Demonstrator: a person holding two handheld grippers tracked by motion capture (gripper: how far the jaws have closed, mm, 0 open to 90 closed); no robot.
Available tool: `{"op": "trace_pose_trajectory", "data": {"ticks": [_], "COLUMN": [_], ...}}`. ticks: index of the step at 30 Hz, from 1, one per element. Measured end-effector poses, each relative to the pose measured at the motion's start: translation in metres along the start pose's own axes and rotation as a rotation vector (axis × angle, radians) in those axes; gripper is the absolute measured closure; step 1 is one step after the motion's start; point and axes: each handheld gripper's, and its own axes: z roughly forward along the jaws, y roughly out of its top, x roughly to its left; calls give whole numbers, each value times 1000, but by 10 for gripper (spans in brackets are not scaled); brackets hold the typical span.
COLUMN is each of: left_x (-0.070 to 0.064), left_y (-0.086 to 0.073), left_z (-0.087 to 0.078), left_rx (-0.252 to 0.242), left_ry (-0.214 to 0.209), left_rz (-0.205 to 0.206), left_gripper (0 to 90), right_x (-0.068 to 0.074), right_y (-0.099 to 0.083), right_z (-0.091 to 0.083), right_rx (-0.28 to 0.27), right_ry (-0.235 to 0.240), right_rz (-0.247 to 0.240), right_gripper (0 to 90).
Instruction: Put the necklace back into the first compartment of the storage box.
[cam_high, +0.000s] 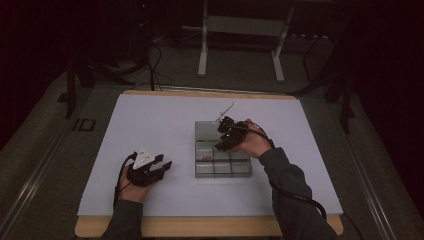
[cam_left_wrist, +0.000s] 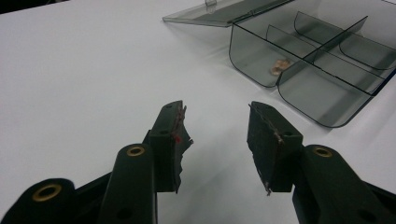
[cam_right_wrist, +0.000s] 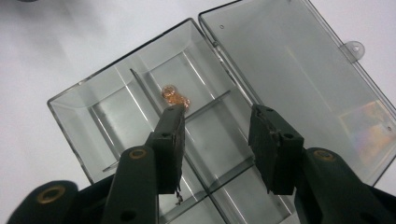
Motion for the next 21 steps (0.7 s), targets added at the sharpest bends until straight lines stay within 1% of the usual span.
{"op": "trace_pose_trajectory", "data": {"ticks": [5, 10, 16, 21], "left_x": [0, 0, 0, 0], "left_y": [0, 0, 0, 0], "left_z": [0, 0, 1, 2], "left_rx": [1, 1, 6, 6], "left_ry": [0, -1, -3, -4], "left_rz": [0, 1, 4, 4], "left_gripper": [564, 564, 564, 564], "right_x": [-4, -8, -13, -15], "right_y": [-3, -8, -15, -19], "right_z": [-2, -5, -7, -7], "right_rx": [-16, -42, -61, -65], "right_ry": [-9, -18, -25, -37], "right_rz": [16, 42, 67, 57], "right_gripper": [558, 555, 553, 558]}}
